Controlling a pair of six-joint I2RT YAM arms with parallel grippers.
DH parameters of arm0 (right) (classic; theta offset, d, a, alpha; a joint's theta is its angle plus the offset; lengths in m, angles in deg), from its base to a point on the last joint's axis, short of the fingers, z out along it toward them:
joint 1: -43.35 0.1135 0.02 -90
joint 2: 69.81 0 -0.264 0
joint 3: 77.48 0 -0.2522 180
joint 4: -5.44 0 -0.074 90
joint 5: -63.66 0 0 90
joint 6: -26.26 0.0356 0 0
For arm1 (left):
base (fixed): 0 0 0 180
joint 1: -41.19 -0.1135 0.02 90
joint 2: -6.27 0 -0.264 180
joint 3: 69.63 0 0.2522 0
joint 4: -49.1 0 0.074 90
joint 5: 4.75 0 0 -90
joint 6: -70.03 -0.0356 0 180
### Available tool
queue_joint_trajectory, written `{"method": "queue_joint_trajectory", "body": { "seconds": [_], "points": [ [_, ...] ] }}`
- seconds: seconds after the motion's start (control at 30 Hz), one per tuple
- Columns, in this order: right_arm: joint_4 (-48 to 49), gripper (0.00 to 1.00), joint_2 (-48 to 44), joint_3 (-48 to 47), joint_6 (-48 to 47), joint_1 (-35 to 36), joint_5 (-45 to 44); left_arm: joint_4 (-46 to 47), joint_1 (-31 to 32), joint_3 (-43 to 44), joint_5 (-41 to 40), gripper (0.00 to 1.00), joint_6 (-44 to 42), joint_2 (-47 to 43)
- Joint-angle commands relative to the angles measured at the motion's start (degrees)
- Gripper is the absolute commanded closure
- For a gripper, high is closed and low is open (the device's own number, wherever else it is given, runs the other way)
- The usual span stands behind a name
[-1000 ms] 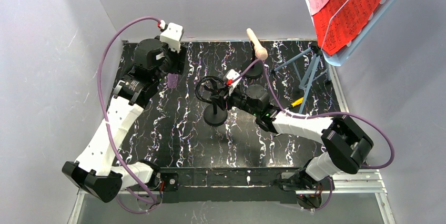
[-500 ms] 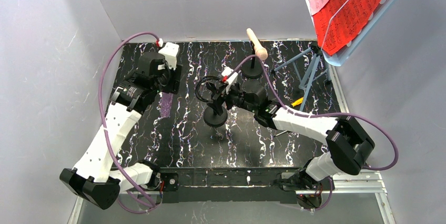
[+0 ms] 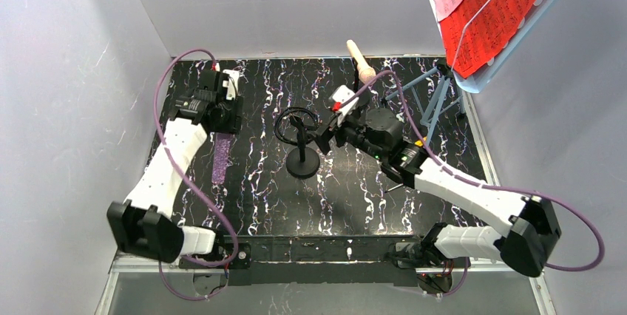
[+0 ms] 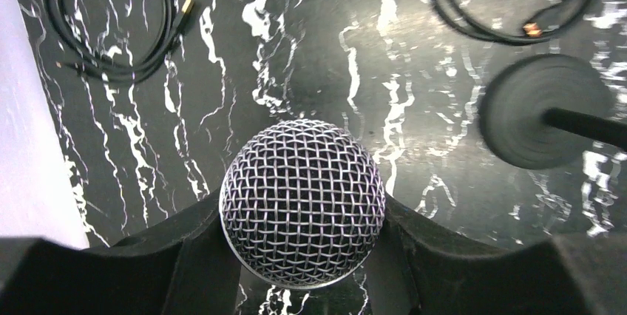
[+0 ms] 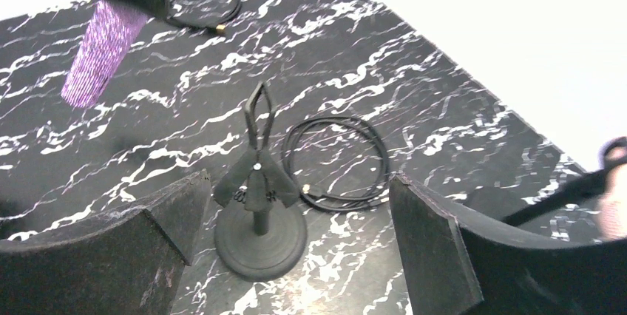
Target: Pack up the instrument practice props
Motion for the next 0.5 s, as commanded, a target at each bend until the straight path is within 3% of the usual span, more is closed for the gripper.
{"method": "queue_joint_trajectory", "body": {
  "seconds": [0.0,0.2,0.47],
  "points": [
    [-1.3,0.01,-3.5,1.1,-2.6,0.1,-4.7,-2.3,-3.4,2.9,-0.8,1.00,-2.5,9.0],
    [-2.6,0.01,-4.7,1.8,-4.6,0.1,-5.5,-1.4,-7.0,10.9,-2.2,0.99,-4.5,23.3],
    [-4.8,0.01,-5.1,1.0,-6.5,0.1,-7.6,-0.3,-11.0,22.5,0.9,0.85,-4.8,37.9]
  ]
}}
